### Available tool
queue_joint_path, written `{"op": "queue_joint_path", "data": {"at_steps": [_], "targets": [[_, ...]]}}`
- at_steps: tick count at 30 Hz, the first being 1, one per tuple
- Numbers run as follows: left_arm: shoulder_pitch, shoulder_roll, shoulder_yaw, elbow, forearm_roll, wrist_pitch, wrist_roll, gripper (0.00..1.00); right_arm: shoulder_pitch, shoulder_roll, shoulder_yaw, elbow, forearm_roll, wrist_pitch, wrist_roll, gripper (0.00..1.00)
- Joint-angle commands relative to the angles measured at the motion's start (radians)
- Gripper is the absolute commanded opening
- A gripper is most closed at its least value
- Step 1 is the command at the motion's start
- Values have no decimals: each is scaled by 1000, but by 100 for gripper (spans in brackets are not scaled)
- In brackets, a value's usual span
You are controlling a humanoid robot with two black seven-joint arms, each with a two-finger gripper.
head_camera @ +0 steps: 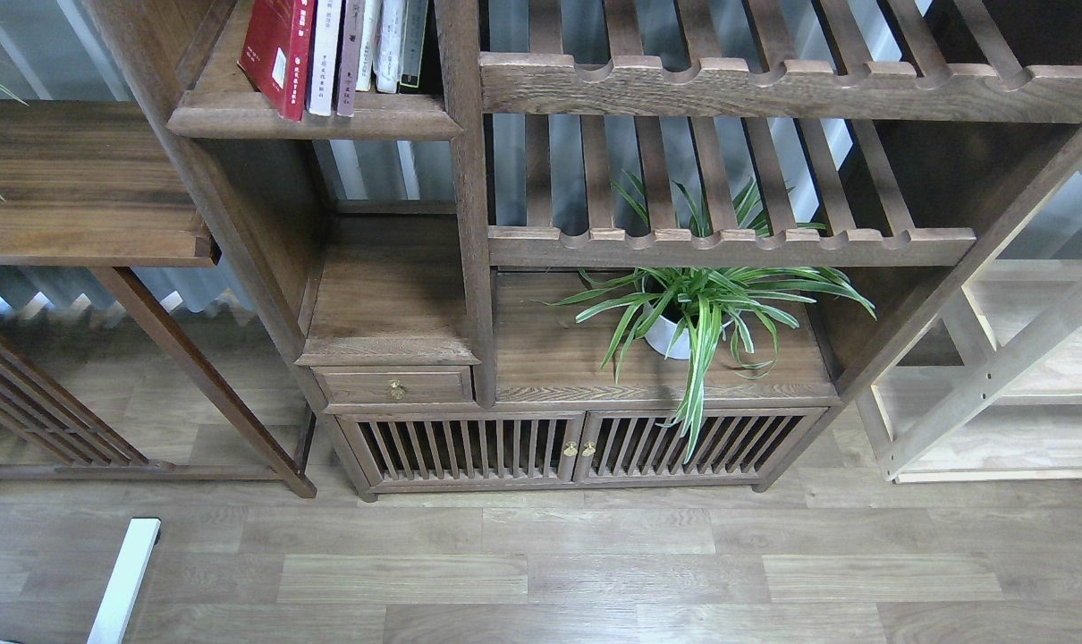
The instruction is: Organize books on shelf
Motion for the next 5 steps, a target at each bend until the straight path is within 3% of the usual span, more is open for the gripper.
{"op": "queue_joint_path", "data": {"at_steps": [1, 5], "targets": [[1, 0, 0, -1, 0, 0, 0, 99, -1, 0, -1, -115, 0, 1, 1, 100], [-1, 0, 0, 1, 0, 0, 0, 99, 2, 0, 1, -117, 0, 1, 7, 100]]}}
